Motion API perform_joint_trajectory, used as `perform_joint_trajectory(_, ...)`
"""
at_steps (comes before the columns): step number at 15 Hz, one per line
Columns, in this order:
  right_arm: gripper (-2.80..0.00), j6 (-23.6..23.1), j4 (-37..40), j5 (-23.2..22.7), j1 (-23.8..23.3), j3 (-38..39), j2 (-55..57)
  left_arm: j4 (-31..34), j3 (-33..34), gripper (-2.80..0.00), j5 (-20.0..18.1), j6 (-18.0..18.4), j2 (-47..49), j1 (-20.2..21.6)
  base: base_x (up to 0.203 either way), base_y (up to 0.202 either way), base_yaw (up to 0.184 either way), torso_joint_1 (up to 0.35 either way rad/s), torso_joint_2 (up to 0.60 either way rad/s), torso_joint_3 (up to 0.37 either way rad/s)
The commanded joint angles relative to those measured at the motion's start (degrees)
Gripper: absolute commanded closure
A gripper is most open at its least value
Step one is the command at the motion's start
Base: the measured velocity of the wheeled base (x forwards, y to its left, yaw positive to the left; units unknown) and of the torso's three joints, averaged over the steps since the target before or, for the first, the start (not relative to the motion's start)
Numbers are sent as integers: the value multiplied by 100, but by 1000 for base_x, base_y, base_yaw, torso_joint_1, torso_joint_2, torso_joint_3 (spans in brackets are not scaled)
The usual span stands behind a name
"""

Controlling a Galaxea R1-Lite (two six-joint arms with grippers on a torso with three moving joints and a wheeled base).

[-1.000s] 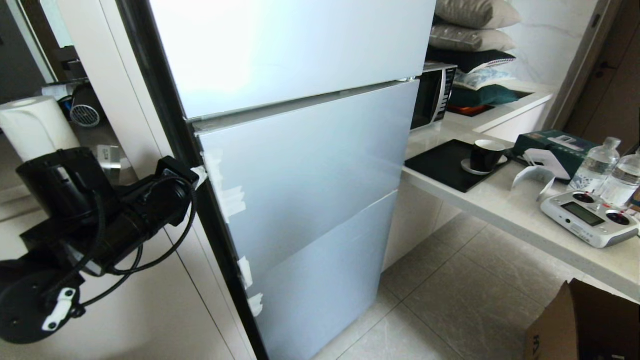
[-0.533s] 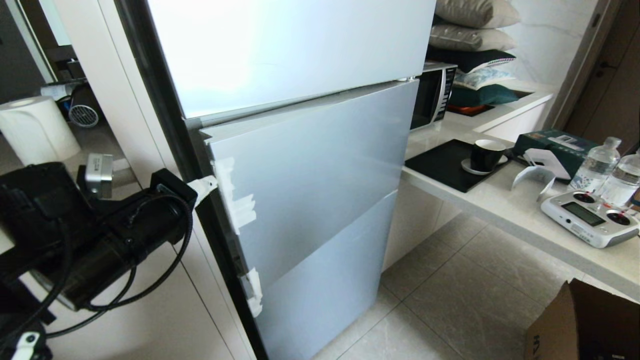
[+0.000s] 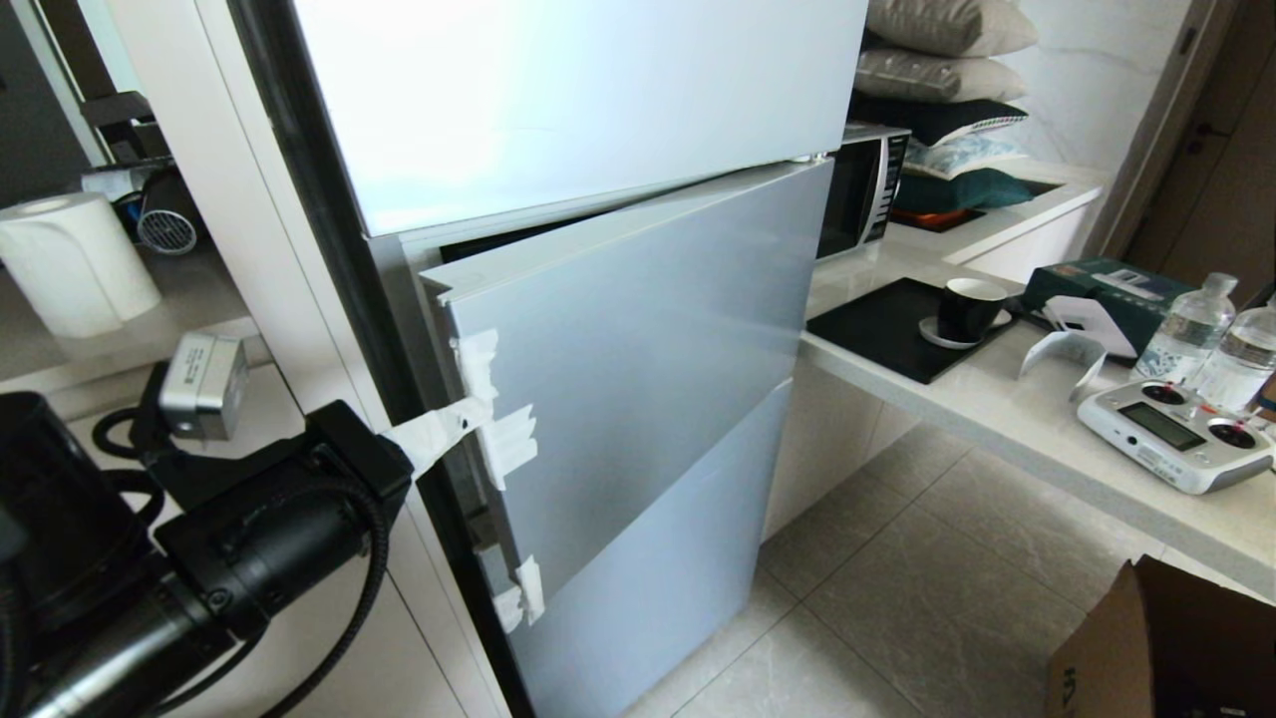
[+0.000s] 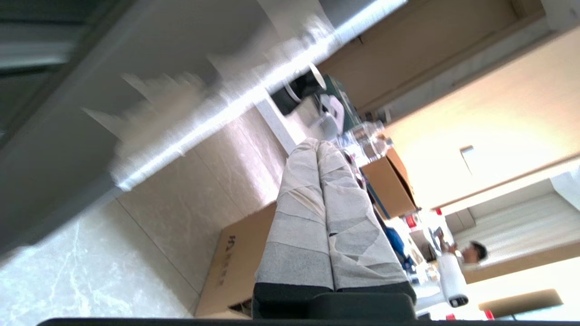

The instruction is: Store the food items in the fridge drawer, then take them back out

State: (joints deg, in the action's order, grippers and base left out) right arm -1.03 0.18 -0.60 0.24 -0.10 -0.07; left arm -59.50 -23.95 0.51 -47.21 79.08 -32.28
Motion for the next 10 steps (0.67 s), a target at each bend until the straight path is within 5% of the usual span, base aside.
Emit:
perform_joint_trajectory(1,0,-3,-1,-2,2,1,-1,-27,-150,0,64,-13,21,-43,0,0,0,0,0,0)
perform_joint_trajectory(7,0,-3,-1,-2,2,1,-1,-31,-949,0,1294,1004,-110,1643,0,0,0,0,0,0)
perform_joint_trajectory(10,0,-3,-1,-2,2,1,-1,-20,-973,0,1172,1051,174,1911,0,0,0,0,0,0)
